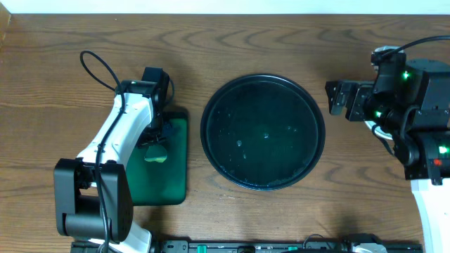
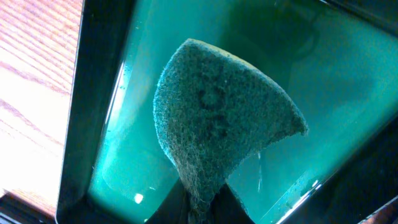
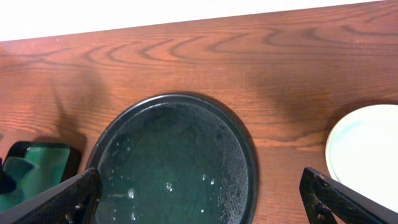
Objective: Clean dirty plates on tray and stack at the side
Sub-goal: 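Release the stacked plate and raise the right gripper away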
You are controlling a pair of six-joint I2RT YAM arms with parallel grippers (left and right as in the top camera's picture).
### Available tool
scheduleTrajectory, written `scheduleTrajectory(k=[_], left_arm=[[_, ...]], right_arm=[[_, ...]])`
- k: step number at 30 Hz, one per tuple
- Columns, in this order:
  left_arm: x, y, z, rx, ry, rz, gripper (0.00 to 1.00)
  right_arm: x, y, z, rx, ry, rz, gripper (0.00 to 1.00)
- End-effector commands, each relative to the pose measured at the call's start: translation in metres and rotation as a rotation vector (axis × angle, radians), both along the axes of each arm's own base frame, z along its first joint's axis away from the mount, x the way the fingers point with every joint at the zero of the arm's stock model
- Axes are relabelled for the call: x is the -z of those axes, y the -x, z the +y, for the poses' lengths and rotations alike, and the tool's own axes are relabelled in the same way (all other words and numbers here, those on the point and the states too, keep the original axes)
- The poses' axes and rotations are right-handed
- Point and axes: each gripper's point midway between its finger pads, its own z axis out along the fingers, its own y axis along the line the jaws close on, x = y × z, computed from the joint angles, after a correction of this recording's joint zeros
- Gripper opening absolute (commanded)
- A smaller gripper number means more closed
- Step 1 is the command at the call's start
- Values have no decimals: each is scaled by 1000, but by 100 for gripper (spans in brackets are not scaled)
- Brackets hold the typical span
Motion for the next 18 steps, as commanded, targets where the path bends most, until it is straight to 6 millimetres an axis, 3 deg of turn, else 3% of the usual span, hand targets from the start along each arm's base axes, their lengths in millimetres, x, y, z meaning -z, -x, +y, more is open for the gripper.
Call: scheduleTrajectory(k=[1,8,10,18], left_arm=[[3,3,1,10,-2,17,15],[3,3,2,10,-3,17,17],[3,2,2,15,-2,14,7],[9,-6,1,21,1,-3,7]], right_arm=[[-5,6,3,-25,18,-13,99],[-2,10,3,-25,19,5,99],[-1,11,3,-26,20,11,99],[2,14,3,-30,26,26,99]])
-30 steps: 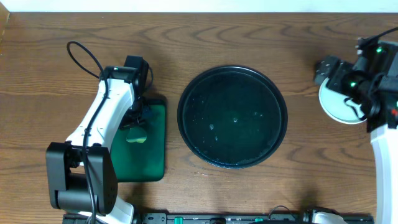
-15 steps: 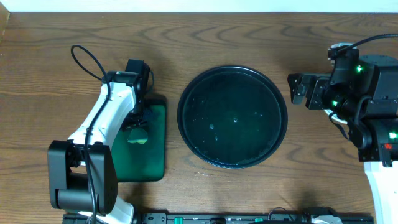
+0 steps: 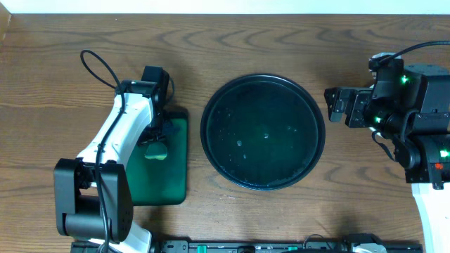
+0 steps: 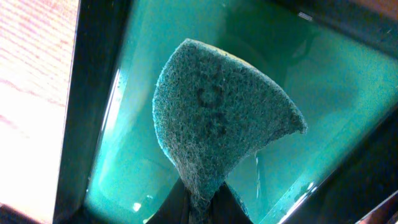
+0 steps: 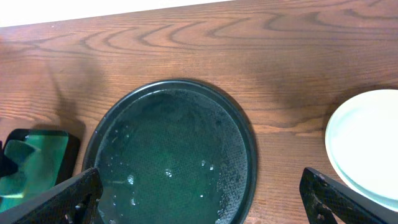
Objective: Clean dirty plates on tray and stack at the side
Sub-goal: 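Release the stacked plate and raise the right gripper away, then lower the sponge into the green tray and open the left gripper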
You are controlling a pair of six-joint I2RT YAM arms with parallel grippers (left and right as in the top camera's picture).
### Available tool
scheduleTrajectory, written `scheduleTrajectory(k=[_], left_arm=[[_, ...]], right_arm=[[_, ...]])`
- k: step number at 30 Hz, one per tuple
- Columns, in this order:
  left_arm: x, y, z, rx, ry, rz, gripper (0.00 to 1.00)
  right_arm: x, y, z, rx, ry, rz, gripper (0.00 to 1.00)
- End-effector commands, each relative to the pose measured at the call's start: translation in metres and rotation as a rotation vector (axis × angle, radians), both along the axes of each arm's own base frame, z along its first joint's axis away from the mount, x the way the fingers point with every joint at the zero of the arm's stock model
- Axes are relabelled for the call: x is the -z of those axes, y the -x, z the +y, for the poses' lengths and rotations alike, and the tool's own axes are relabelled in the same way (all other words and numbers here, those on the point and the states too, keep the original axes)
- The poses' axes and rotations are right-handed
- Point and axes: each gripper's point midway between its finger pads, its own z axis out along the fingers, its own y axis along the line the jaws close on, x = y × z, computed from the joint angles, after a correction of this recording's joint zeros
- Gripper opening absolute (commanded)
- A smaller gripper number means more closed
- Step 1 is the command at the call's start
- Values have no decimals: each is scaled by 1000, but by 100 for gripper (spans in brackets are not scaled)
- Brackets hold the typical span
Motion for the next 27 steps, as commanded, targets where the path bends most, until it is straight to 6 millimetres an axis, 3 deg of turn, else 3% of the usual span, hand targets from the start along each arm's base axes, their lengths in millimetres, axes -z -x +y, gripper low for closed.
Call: scheduleTrajectory(k=[1,14,20,24,27], left_arm=[[11,4,2,3,-5,37,7],[52,11,0,1,-3,164,8],[52,11,0,1,-4,166,62],[50,15,0,1,-6,179,75],[47,19,1,1,-8,193,77]], right_arm=[[-5,3,2,-21,17,-17,99],[-4,4,2,-27,23,-14,99],[-4,4,2,-33,30,-16,99],[-4,4,2,-50,48,-22,99],[-4,5,2,-66,65,-26,99]])
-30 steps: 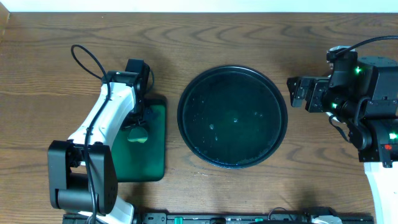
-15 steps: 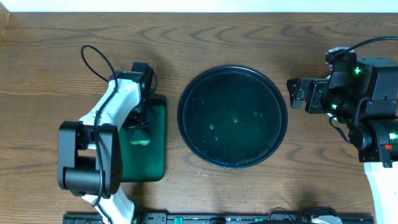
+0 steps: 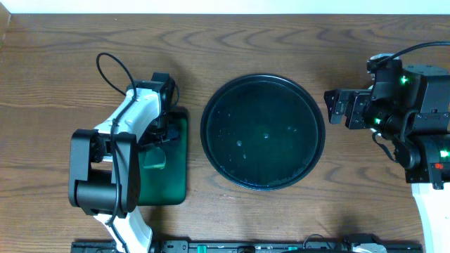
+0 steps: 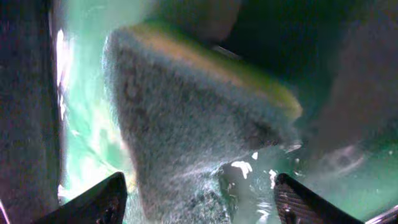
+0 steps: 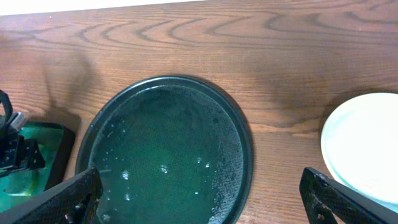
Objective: Clean dirty plates on tray and stack at the side
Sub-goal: 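Lower the sponge into the green tray and open the left gripper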
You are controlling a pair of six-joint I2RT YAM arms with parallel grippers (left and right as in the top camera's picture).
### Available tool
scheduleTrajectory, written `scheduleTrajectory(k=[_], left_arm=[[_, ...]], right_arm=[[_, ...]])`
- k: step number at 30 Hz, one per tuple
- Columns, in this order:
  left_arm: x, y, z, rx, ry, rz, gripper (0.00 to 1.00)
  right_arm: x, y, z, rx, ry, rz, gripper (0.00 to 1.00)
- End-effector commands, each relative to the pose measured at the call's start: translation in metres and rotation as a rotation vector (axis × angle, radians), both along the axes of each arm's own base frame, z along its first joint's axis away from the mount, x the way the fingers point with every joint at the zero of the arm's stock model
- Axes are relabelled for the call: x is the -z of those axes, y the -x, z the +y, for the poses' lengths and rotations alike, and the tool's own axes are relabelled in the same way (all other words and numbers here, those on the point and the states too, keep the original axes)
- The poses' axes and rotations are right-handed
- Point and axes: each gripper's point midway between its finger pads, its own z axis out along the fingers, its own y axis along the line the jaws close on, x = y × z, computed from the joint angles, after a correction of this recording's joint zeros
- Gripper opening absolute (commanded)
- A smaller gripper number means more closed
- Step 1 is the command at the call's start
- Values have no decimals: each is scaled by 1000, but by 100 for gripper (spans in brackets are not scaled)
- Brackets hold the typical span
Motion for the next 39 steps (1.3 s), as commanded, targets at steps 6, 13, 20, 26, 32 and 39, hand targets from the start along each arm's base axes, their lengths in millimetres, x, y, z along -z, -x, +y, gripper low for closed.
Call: scheduleTrajectory(k=[6,13,20,26,32,39], left_arm=[[-15,4,2,0,-3,-18,78],[-53,3,2,0,9,-126,79],[-99,6,3,3,24,-267,79],[-142,15,3,3,41,-421,79],[-189,33,5,37,57,-596,79],[-243,63,9,133,54,-826,79]], right_arm=[[-11,7,2,-52,44,-47,99],[-16,10,2,-56,44,-65,99],[-11,15,2,-87,78,-51,99],[-3,20,-6,-60,117,-14,99],[8,31,-9,-65,137,46,99],[-9,38,4,-328,294,-101,99]])
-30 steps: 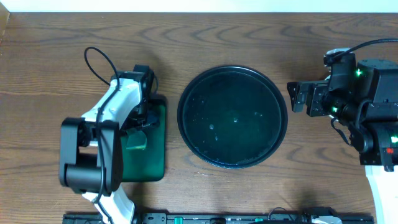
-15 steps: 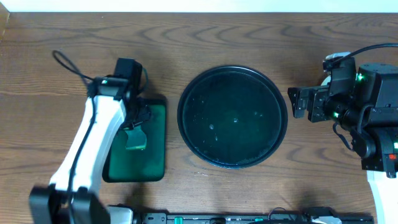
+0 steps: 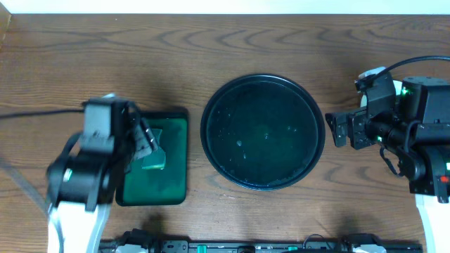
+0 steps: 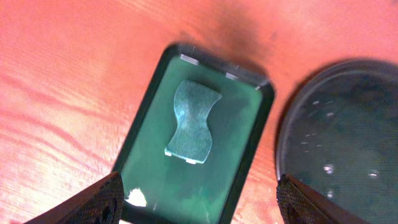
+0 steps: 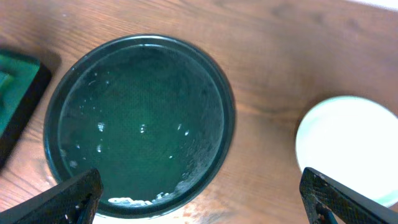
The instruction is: Clean dirty plates on tray and stack at the side
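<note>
A round dark tray (image 3: 264, 131) holding a film of water and droplets sits mid-table; no plate is on it. It also shows as the round tray (image 4: 348, 143) and the round tray (image 5: 140, 118) in the wrist views. White plates (image 5: 348, 149) lie on the wood to its right, hidden under the right arm from overhead. A green sponge (image 4: 191, 122) lies loose in a green rectangular tray (image 4: 261, 124). My left gripper (image 4: 199, 211) hangs open high above it, seen overhead as the left gripper (image 3: 144, 137). My right gripper (image 5: 199, 205) is open and empty above the round tray's right edge.
The green rectangular tray (image 3: 179, 158) sits just left of the round tray, a narrow strip of wood between them. A white wall borders the table's far edge. Bare brown wood lies behind and in front of both trays.
My left gripper was low in the green tray with its jaws open round the sponge; now it is raised well above, and the sponge lies free. The right wrist has shifted towards the near side.
At first my left gripper was shut on the sponge just over the green tray, and stayed so a moment later. Then its jaws were open with the sponge down in the tray. Now it hangs high above. The right gripper stayed open beside the round tray throughout.
</note>
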You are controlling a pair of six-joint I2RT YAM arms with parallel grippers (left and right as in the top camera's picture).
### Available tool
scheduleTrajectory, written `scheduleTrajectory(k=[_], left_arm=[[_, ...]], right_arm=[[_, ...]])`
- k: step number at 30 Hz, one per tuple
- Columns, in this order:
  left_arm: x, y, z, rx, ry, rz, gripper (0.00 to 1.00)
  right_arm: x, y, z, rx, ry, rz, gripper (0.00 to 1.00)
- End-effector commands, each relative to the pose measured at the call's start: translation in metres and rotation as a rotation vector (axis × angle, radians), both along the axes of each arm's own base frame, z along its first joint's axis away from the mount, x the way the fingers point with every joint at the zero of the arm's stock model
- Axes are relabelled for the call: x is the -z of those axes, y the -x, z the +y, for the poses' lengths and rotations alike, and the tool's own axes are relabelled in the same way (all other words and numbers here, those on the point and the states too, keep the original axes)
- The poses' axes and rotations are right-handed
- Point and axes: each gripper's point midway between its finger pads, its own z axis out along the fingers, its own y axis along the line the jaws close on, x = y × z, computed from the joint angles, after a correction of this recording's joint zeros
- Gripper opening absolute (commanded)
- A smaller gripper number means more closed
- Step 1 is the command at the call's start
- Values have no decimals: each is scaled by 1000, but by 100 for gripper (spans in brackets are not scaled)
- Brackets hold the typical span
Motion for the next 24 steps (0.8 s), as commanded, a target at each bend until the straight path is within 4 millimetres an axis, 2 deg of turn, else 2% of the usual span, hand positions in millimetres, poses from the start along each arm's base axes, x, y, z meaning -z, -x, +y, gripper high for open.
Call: scheduleTrajectory(k=[1,3,4,7,10,13,18,24], left_arm=[[-22,18,4,57,-41,-97,79],[-37,31,5,77,-52,-166,79],[-46,40,6,87,-59,-212,79],[-62,60,8,100,-68,-288,79],[-73,79,10,115,-83,-345,79],[-81,100,13,137,-105,-379,79],[-87,133,16,139,-109,-415,79],[-106,170,21,155,-139,-480,79]], right_arm=[[-22,7,7,-146,88,-128,99],[-36,10,7,-164,111,-201,99],[-51,14,6,-168,121,-269,99],[-76,28,5,-177,142,-379,99],[-97,47,4,-200,191,-489,99],[-111,64,2,-213,230,-562,99],[-119,81,-5,-179,251,-604,99],[-110,87,-5,-184,249,-570,99]])
